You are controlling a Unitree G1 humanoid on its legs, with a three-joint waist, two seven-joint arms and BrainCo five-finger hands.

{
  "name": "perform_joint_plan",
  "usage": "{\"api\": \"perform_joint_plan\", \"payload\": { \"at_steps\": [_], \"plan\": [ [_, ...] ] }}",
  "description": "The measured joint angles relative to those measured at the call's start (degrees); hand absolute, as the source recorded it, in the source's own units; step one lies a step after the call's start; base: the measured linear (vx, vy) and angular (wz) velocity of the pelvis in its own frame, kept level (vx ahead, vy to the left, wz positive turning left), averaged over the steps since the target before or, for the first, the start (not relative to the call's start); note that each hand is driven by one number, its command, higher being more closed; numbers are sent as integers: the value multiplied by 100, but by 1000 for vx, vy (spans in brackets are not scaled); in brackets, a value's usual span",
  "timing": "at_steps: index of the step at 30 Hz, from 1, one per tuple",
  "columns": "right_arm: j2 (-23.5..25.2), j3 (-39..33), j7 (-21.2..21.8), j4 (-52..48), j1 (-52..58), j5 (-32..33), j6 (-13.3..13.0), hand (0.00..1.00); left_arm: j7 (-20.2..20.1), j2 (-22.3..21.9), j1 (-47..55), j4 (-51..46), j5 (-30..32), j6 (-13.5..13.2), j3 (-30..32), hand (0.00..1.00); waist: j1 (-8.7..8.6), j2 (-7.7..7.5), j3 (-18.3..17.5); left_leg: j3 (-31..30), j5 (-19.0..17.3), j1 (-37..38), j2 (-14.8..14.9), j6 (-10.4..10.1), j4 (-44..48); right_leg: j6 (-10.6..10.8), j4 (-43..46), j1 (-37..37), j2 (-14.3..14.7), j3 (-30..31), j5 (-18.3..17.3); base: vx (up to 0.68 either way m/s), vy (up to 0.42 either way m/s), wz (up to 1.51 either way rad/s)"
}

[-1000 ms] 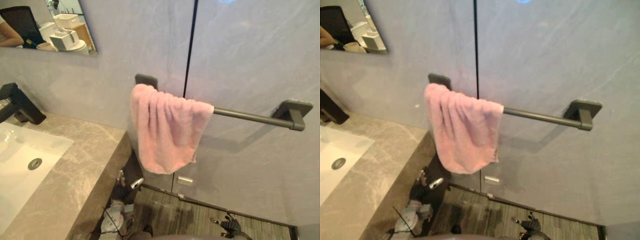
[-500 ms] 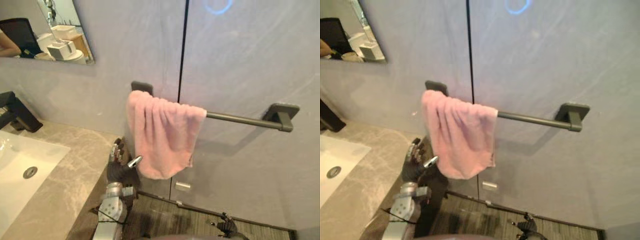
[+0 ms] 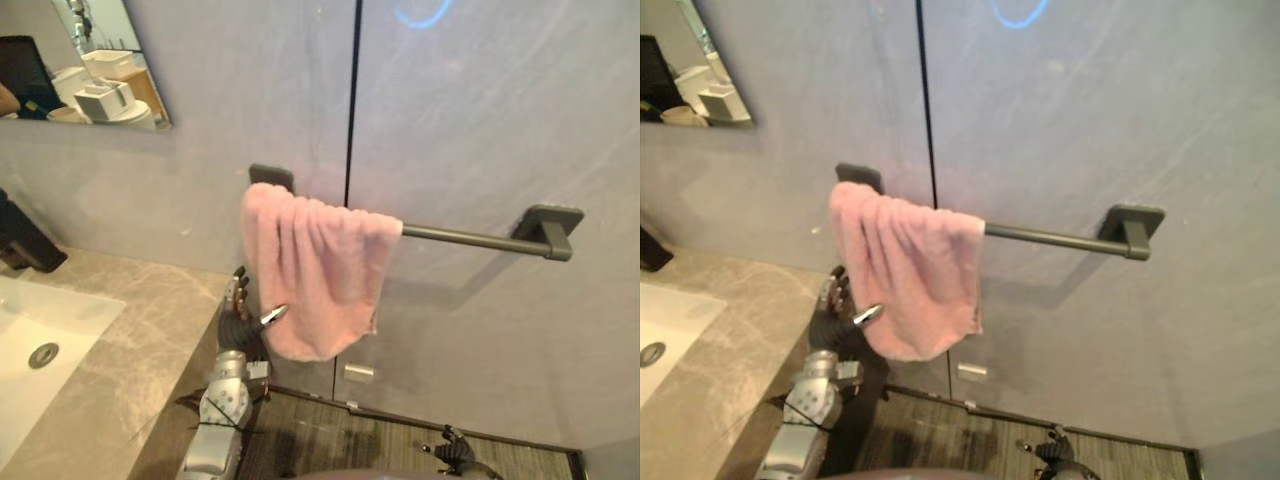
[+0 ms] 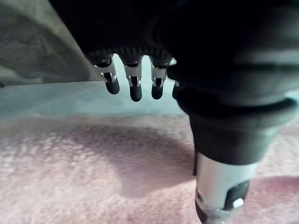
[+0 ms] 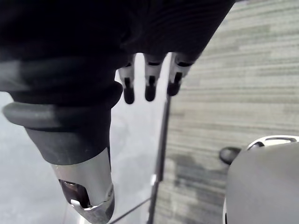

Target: Organize washtable

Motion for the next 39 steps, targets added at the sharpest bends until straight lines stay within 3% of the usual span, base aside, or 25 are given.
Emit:
{"api": "perform_joint_plan", "payload": {
  "at_steps": [13, 21, 22, 28, 31, 39],
  "plan": [
    [-80, -17, 6, 6, 36, -1, 24, 0, -24, 135, -172, 607, 113, 235, 214, 0, -53, -60, 42, 76, -4, -65, -5, 2, -31, 20, -324, -16, 45, 77, 162, -5, 4, -4],
    [-95, -32, 10, 1, -12, -3, 67, 0, -304, 163, -183, 836, 47, 239, 99, 0, -155, -85, 70, 103, -7, -52, -9, 4, -32, 17, -348, -4, 48, 128, 189, -9, 1, -2],
    [-95, -37, 10, 1, -12, -3, 68, 0, -337, 164, -184, 836, -5, 239, 26, 100, -153, -90, 72, 124, -7, -51, -9, 5, -32, 17, -352, 3, 48, 148, 206, -35, 9, -10],
    [-99, -52, 3, -41, -19, -1, 69, 0, -503, 256, -303, 940, -124, 239, -361, 100, -179, -71, 104, 235, -5, -11, -15, 7, -32, 22, -407, -10, 47, 294, 317, -66, 13, -12],
    [-110, -50, 1, -220, -18, 0, 70, 0, -498, 251, -386, 1022, -134, 242, -403, 100, -283, -67, 105, 244, -4, -8, -16, 6, -32, 38, -462, -18, 51, 309, 348, -43, 3, -3],
    [-251, -49, -69, -2120, 206, 3, -4, 0, -486, 255, -492, 965, -142, 242, -266, 100, -346, 3, 149, 359, -14, -15, -7, 11, -31, 49, -467, -101, 68, 479, 366, 2, 2, -11]
  ]
}}
